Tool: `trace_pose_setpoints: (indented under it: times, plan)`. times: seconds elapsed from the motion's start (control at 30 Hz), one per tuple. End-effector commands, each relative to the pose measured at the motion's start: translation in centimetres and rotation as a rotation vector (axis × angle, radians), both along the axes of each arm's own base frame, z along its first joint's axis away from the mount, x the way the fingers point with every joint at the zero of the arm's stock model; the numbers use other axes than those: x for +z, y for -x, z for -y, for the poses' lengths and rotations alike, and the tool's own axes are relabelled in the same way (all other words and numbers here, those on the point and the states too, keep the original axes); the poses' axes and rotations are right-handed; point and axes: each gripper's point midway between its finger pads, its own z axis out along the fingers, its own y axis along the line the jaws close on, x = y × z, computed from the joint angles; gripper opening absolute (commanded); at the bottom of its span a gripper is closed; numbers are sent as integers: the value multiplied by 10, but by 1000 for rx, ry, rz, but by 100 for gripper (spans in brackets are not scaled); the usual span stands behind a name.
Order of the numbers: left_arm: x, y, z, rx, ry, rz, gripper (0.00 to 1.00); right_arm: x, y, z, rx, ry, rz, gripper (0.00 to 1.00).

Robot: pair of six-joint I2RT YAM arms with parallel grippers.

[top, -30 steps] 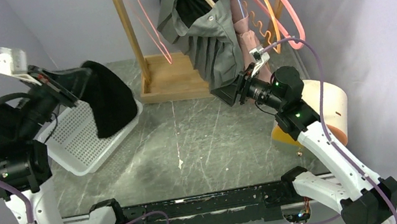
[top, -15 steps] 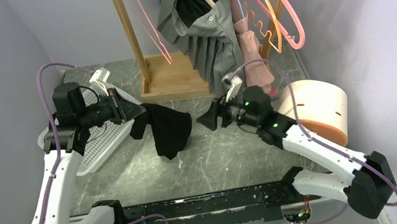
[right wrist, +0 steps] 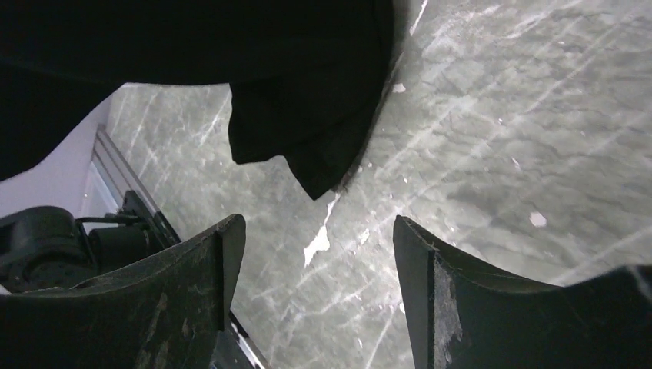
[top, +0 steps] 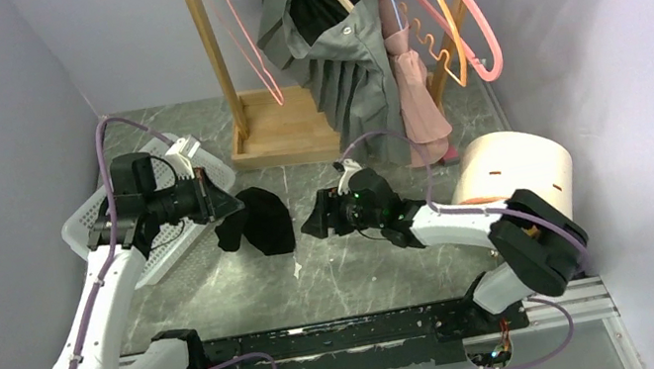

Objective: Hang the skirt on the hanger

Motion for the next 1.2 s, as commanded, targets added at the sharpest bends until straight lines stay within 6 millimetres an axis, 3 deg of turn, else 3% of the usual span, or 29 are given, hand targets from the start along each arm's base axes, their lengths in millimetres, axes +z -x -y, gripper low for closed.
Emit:
trace_pose_setpoints:
  times: [0.0, 0.13, 0.27, 0.43, 0.5, 0.53, 0.6, 0.63, 0.7, 0.93, 1.17]
  plan:
    - [30, 16, 9, -119, 40, 116, 7, 27, -16, -34, 17, -151, 31, 73]
    - [52, 34, 18, -226, 103, 172, 7, 20, -22, -43, 53, -124, 61, 73]
    - [76, 49, 25, -316, 161, 235, 7, 26, -23, -54, 121, -132, 110, 75]
    - [100, 60, 28, -361, 197, 296, 7, 35, -12, -67, 245, -156, 167, 74]
    - [105, 62, 27, -353, 197, 303, 7, 34, -9, -64, 245, -141, 163, 62]
    - [107, 63, 27, -346, 197, 302, 7, 34, -6, -62, 241, -142, 164, 49]
    - [107, 63, 26, -328, 196, 290, 7, 32, 0, -50, 216, -133, 154, 25]
    - [106, 63, 26, -321, 195, 284, 7, 40, 3, -44, 202, -145, 166, 14]
    - [107, 64, 25, -312, 193, 280, 7, 46, 11, -30, 174, -142, 174, 0]
    - [111, 68, 19, -255, 150, 290, 7, 79, 27, 18, 77, -58, 212, 0]
    - [117, 79, 11, -156, 127, 249, 7, 146, 65, 57, 94, -74, 269, 0]
